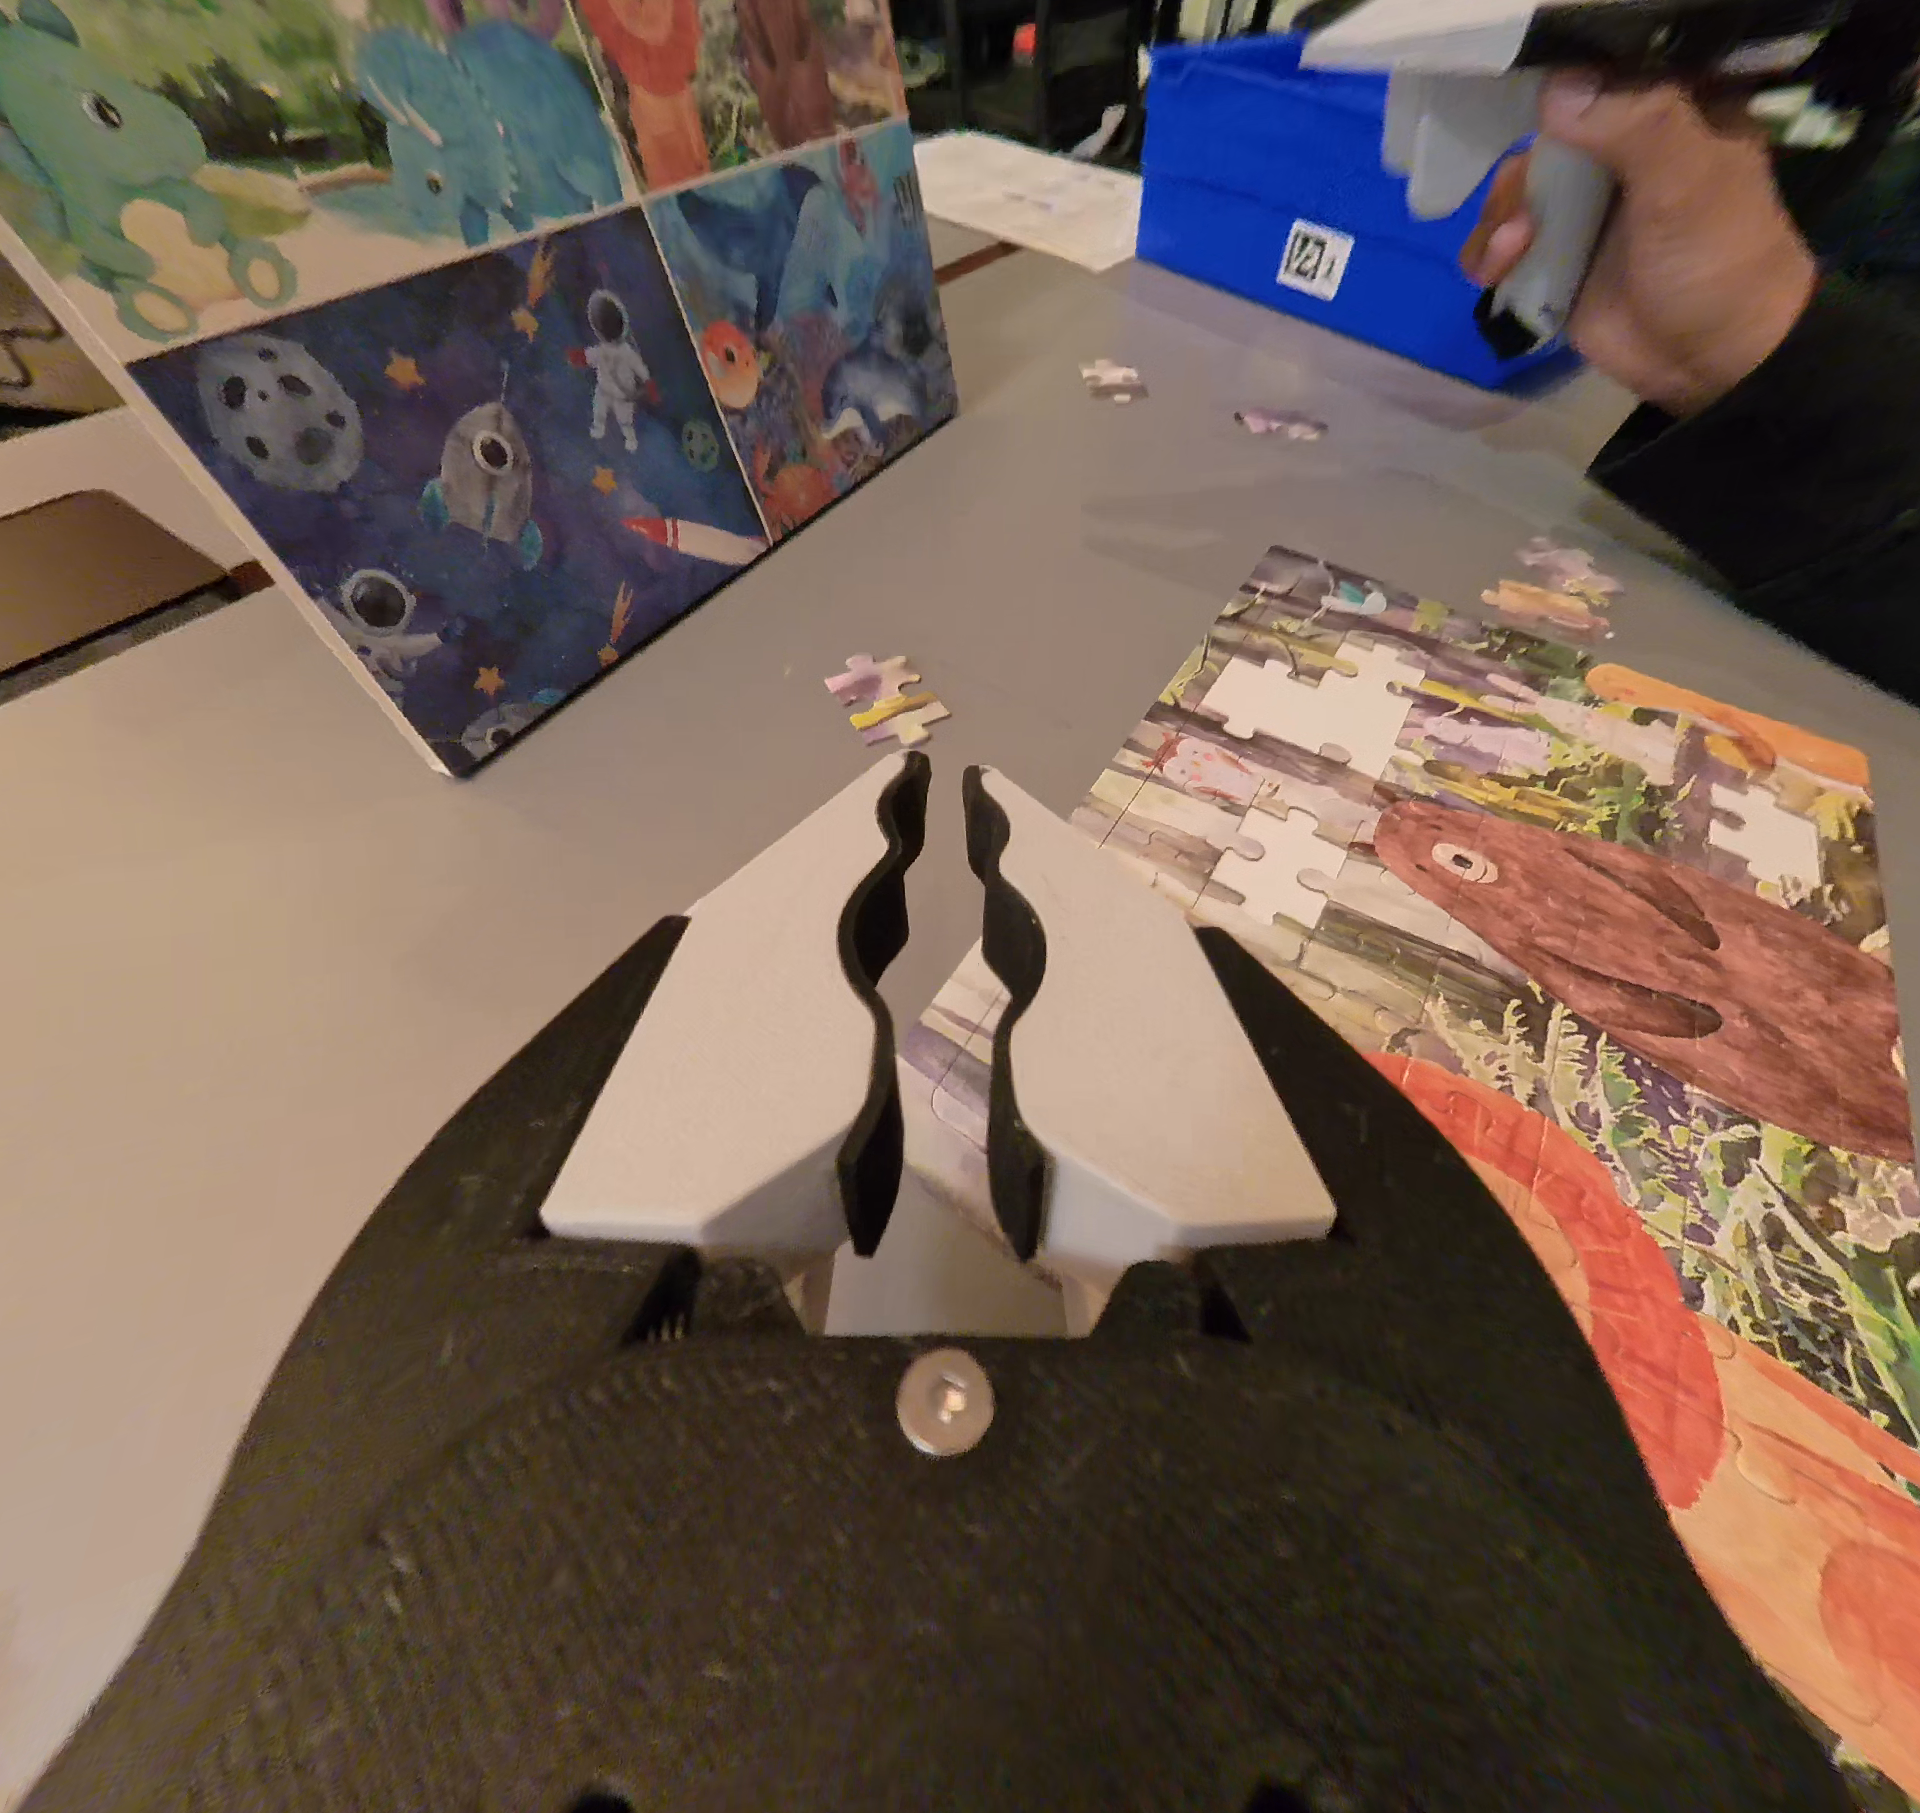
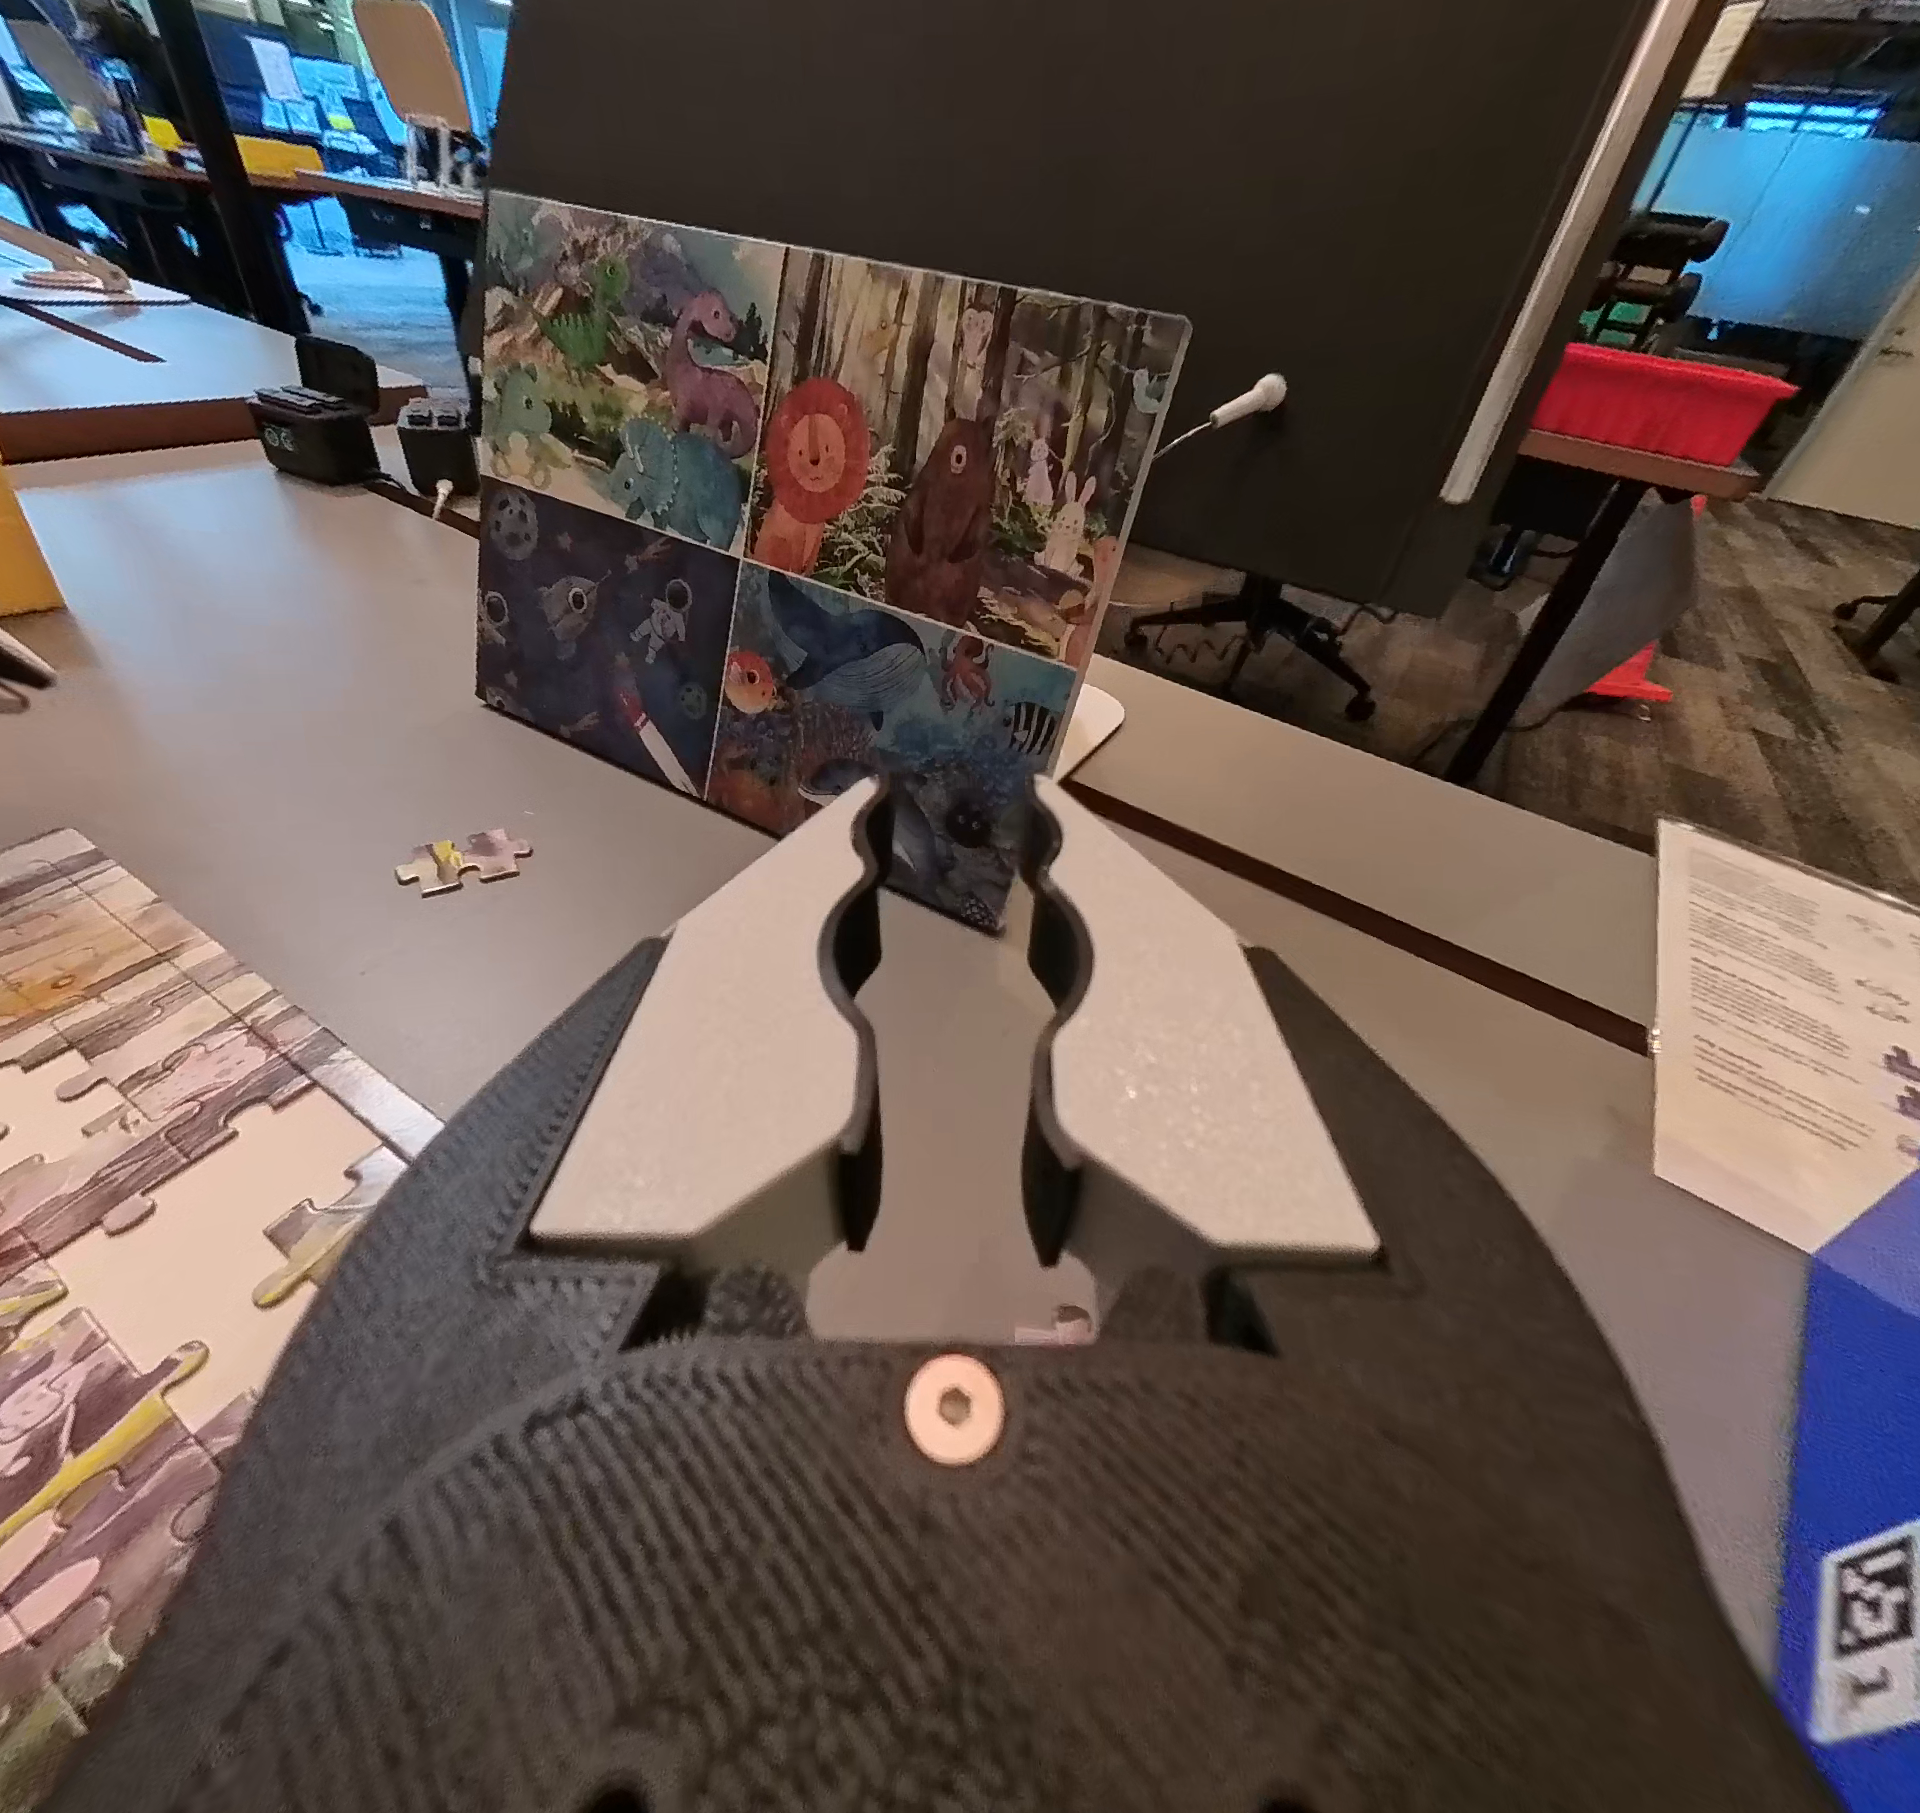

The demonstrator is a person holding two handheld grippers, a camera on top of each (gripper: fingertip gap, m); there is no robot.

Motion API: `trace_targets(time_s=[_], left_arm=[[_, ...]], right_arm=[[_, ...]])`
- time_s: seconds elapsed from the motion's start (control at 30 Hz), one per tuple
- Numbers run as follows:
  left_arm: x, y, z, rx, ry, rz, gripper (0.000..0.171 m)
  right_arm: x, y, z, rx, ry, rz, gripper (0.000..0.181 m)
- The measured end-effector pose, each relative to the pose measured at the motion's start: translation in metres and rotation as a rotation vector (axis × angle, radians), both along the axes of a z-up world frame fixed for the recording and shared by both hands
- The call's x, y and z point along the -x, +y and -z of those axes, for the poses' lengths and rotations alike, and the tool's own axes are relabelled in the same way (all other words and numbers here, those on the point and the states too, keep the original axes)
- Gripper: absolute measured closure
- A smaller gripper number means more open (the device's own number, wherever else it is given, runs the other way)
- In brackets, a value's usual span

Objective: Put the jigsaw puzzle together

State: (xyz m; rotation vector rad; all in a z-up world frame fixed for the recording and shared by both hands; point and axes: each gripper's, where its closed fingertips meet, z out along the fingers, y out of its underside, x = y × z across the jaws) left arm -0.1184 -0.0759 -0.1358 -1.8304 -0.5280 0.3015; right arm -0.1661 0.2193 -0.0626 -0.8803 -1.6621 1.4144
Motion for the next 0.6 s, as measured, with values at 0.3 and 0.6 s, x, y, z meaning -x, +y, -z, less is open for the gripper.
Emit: trace_targets(time_s=[0.3, 0.6], left_arm=[[0.000, -0.005, -0.016, -0.109, 0.073, -0.004, 0.165], [0.001, -0.004, -0.012, -0.088, 0.091, -0.007, 0.165]], right_arm=[[0.002, -0.013, 0.014, -0.042, 0.009, -0.032, 0.160], [0.003, -0.025, 0.023, -0.090, -0.011, -0.055, 0.160]])
